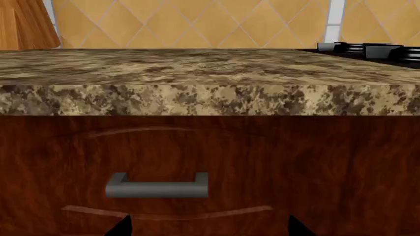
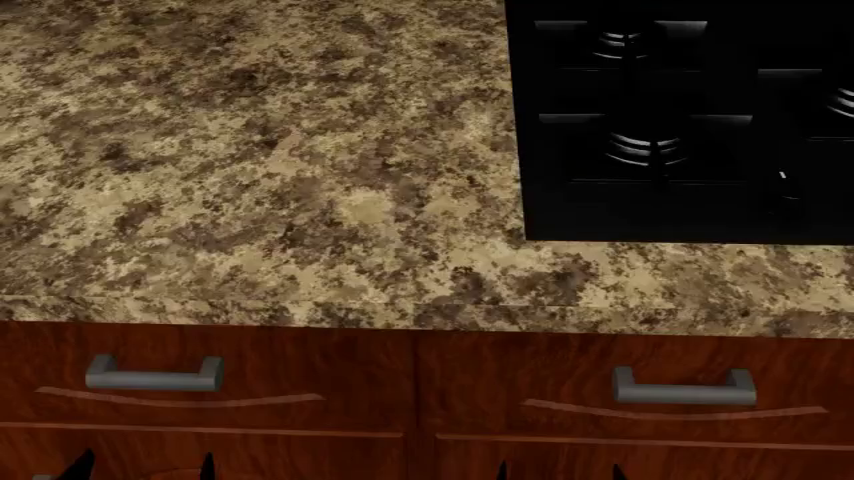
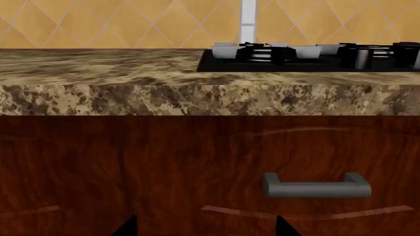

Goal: Navigate to the sink.

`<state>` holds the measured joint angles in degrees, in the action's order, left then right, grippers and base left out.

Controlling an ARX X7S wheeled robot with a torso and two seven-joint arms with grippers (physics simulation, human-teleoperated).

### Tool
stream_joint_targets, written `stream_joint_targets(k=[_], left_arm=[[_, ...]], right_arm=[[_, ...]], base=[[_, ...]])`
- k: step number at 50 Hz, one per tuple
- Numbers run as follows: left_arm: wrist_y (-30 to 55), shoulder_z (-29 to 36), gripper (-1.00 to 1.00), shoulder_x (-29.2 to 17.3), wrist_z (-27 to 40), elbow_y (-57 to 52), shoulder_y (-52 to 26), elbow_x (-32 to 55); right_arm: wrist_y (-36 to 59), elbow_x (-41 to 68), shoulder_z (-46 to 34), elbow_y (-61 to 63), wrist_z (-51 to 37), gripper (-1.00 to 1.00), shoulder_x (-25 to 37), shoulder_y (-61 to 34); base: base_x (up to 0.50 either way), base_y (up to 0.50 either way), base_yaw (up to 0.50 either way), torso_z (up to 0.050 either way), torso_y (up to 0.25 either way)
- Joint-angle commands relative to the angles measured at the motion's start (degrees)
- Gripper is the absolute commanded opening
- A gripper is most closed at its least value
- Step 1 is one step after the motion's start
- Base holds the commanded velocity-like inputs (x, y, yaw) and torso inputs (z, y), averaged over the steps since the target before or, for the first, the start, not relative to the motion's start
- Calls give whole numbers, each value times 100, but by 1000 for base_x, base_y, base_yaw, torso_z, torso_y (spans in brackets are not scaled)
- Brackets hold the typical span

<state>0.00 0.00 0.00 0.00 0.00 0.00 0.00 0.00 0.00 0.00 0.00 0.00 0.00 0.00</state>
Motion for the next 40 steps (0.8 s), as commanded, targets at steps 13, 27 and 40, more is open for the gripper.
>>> stream_joint_targets(k=[13, 27, 40], left_arm=[[11, 290, 100, -252, 341, -171, 103, 290], [-70, 452, 100, -373, 472, -71, 43, 450], [13, 510, 100, -470, 568, -90, 29, 588]], right_arm=[[72, 149, -328, 115, -337, 100, 265, 91], [-33, -57, -407, -105, -969, 100, 317, -72], [-339, -35, -613, -35, -973, 100, 477, 53]], base=[[0, 0, 0, 0, 0], [0, 0, 0, 0, 0], [-74, 2, -315, 0, 0]])
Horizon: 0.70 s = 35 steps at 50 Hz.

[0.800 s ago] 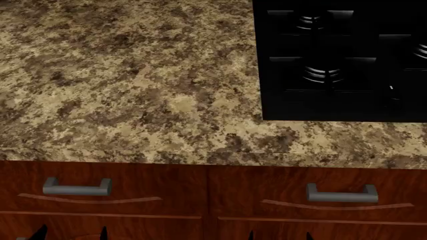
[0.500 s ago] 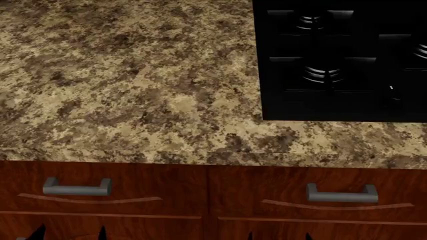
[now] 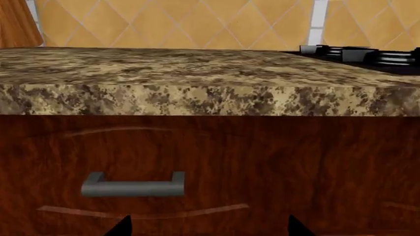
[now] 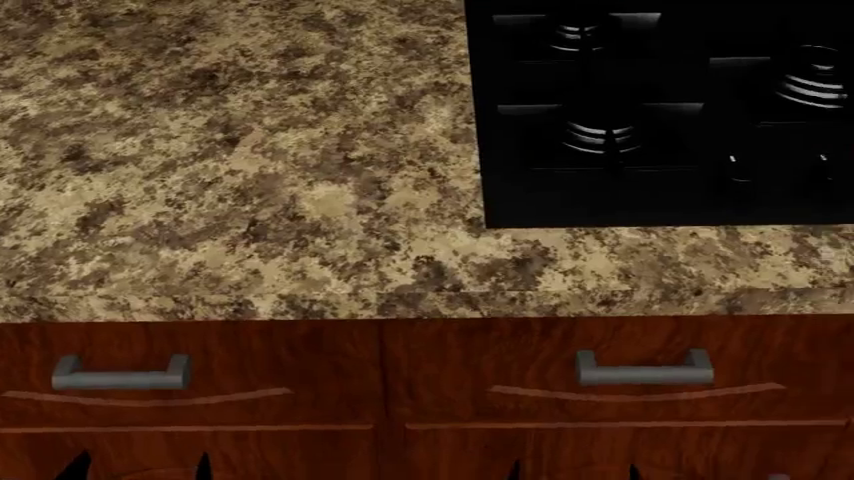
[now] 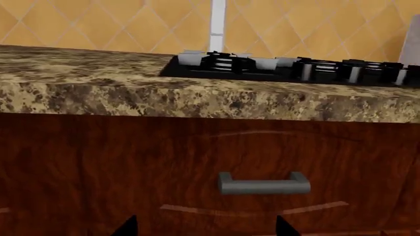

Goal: Navigate to the sink.

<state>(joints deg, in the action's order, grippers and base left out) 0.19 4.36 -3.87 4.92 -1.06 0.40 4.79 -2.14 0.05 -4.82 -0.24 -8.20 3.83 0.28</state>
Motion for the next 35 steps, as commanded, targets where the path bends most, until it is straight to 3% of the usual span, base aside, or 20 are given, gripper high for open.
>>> stream_joint_targets(k=[1, 35], left_arm=[[0, 79, 100, -92, 79, 6, -7, 120], [-103, 300, 100, -306, 262, 20, -19, 327]], right_arm=[[-136, -33, -139, -24, -160, 100, 99, 20], [-131, 150, -320, -41, -494, 100, 266, -28]], base=[[-140, 7, -500, 0, 0], [-141, 23, -500, 0, 0]])
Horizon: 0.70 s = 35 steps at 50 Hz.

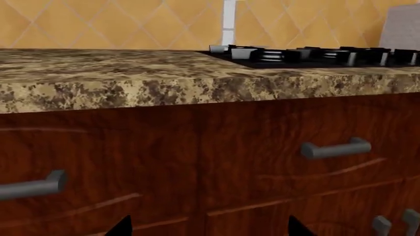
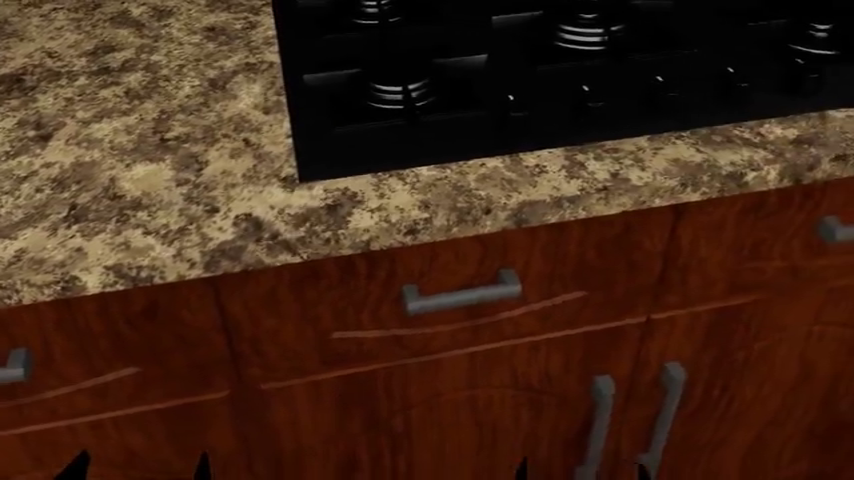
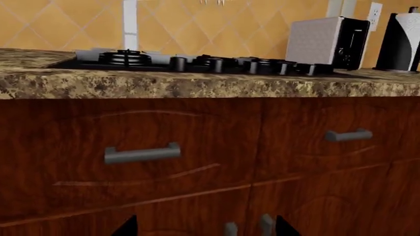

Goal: Navigate to the sink.

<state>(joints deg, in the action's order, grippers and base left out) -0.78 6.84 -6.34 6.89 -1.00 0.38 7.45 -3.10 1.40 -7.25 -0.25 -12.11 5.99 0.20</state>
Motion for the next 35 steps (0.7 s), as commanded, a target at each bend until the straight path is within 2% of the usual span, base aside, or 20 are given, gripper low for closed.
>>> stream_joint_targets(k=[1, 35], left_arm=[[-3, 56, 100, -64, 71, 10, -17, 68], [-52, 200, 100, -179, 290, 30, -34, 145]], right_arm=[[-18, 29, -81, -14, -106, 100, 55, -11], [-33, 186, -240, 49, -279, 100, 202, 12]], base=[[-139, 38, -500, 0, 0], [-138, 55, -483, 0, 0]])
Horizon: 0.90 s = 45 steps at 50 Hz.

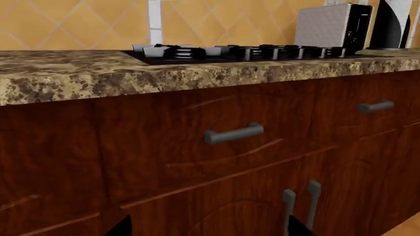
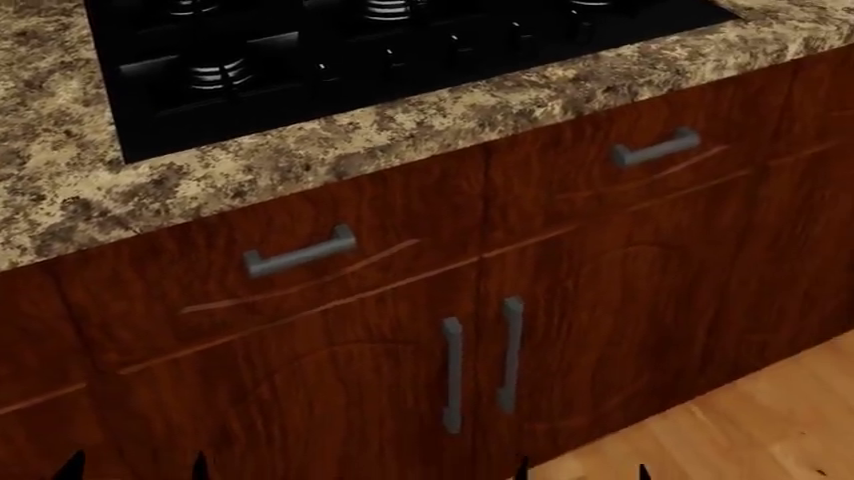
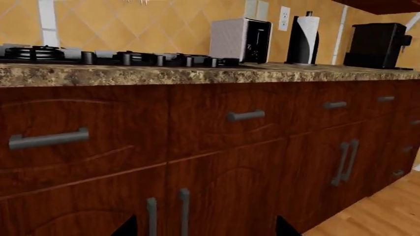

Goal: Navigate to the sink.

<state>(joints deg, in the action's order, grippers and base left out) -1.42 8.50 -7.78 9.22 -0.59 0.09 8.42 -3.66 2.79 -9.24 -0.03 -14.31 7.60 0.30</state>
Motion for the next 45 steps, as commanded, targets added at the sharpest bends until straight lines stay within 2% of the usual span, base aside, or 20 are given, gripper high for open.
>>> stream_joint_targets(k=[1, 45], left_arm=[[11, 39, 100, -39, 60, -12, -6, 52], [-36, 197, 100, -177, 208, 7, -37, 205]], right_arm=[[15, 51, -44, 8, -63, 100, 43, -9], [44, 201, -176, -30, -282, 100, 165, -64]], base=[[-139, 72, -500, 0, 0], [-165, 121, -479, 0, 0]])
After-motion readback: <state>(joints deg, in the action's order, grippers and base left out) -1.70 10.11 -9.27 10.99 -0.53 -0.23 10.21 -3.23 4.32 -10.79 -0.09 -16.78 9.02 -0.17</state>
